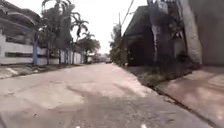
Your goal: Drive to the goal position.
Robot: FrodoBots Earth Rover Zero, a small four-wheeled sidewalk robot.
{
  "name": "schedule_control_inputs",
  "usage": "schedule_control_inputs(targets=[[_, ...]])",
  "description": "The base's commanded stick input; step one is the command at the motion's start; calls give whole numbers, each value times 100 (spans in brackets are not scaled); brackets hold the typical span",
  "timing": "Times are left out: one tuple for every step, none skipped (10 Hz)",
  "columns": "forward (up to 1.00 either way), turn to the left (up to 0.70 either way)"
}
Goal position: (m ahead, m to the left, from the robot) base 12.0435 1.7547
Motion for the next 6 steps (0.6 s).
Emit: schedule_control_inputs(targets=[[100, 0], [100, 0], [100, 0], [100, 0], [100, 0], [100, 0]])
